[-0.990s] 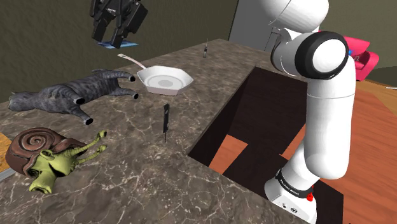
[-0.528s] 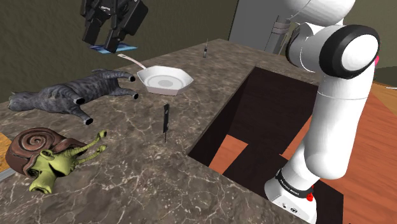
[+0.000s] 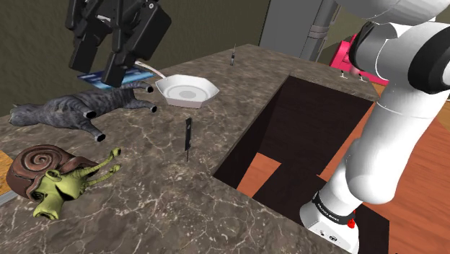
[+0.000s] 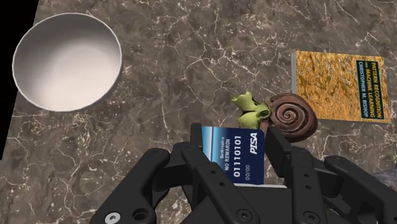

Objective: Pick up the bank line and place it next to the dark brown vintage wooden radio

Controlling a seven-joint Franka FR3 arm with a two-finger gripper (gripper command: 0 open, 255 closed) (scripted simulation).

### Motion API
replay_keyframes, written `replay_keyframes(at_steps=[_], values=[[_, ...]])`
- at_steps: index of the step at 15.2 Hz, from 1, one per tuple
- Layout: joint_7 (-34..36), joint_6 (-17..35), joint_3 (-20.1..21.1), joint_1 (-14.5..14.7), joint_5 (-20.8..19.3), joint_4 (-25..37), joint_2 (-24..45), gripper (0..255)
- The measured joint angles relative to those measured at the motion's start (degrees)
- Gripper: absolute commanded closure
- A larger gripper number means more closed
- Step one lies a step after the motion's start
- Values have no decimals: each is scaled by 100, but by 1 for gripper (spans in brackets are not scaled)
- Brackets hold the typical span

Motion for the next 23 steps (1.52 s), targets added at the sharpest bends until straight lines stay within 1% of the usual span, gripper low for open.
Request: replay_keyframes(at_steps=[5, 7, 9, 14, 15, 17, 18, 19, 21, 23], values=[[426, 376, 217, 272, 50, -420, -342, 255], [673, 497, 329, 431, -35, -449, -368, 255], [866, 645, 427, 545, -22, -613, -506, 255], [1528, 973, 722, 963, -348, -645, -460, 255], [1728, 1044, 804, 1101, -521, -554, -338, 255], [2020, 1199, 912, 1301, -715, -577, -274, 255], [2218, 1256, 974, 1454, -908, -479, -139, 255], [2405, 1297, 1018, 1599, -1093, -394, -22, 255], [2725, 1367, 1095, 1828, -1301, -353, 30, 255], [3063, 1403, 1148, 2123, -1625, -180, 227, 255]])
